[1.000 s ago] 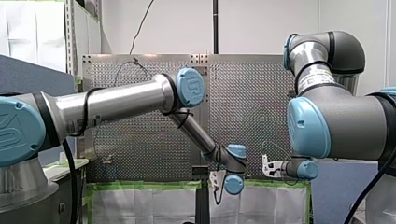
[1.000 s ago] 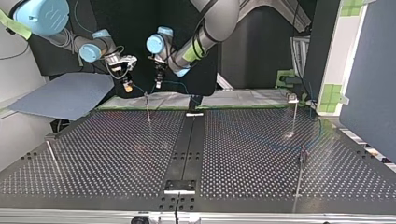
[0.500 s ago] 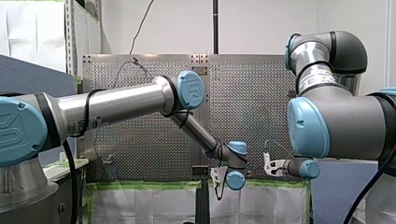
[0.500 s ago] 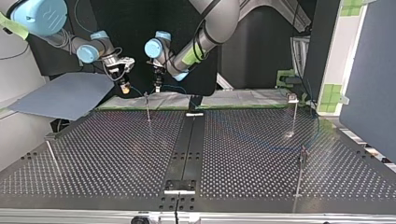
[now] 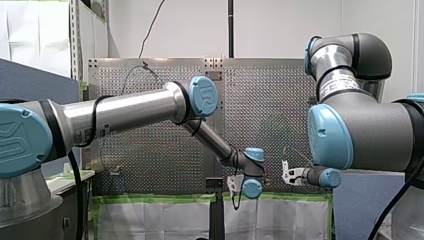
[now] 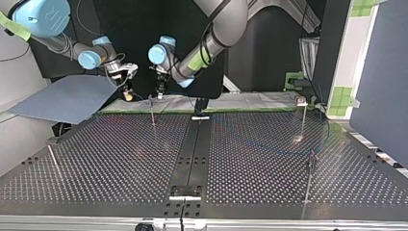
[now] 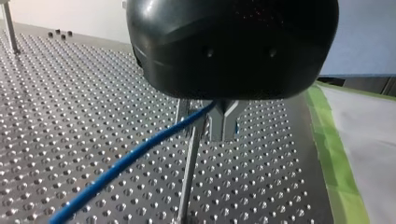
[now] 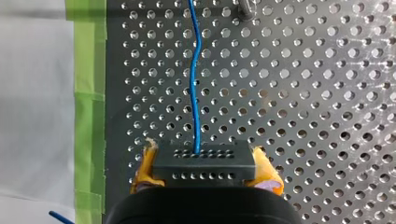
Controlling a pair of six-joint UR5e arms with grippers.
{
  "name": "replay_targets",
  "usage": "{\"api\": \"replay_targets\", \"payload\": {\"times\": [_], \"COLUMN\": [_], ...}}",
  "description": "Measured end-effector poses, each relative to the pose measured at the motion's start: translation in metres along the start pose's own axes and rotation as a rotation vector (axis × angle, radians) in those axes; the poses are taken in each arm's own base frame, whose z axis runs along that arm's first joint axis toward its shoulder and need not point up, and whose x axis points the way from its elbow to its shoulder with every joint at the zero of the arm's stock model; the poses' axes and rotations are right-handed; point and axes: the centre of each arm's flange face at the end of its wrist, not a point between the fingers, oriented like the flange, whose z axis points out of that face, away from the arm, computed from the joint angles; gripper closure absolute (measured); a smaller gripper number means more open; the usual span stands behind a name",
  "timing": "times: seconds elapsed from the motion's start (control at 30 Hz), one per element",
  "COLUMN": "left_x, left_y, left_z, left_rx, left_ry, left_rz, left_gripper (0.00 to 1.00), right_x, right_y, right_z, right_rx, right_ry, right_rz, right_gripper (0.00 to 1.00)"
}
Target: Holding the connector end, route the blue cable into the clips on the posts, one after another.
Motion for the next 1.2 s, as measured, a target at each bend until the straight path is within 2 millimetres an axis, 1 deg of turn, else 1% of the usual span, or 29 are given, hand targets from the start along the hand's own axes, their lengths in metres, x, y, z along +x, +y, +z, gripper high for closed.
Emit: {"api": "replay_targets", "payload": {"times": [0.53, 0.8, 1.2], "left_x": [-0.005, -0.010, -0.013], "left_y": [0.017, 0.020, 0.025], "left_z": [0.017, 0.024, 0.031], "left_rx": [-0.003, 0.004, 0.012], "left_ry": [0.002, -0.006, -0.009], "left_rz": [-0.005, -0.012, -0.017], "left_gripper": [1.00, 1.00, 1.00], "right_x": [0.015, 0.024, 0.029], "right_y": [0.008, 0.013, 0.013], "right_z": [0.016, 0.024, 0.028], "right_rx": [0.005, 0.007, 0.036], "right_ry": [0.015, 0.026, 0.036], "right_rz": [-0.009, -0.005, 0.014], "right_gripper": [1.00, 1.00, 1.00]}}
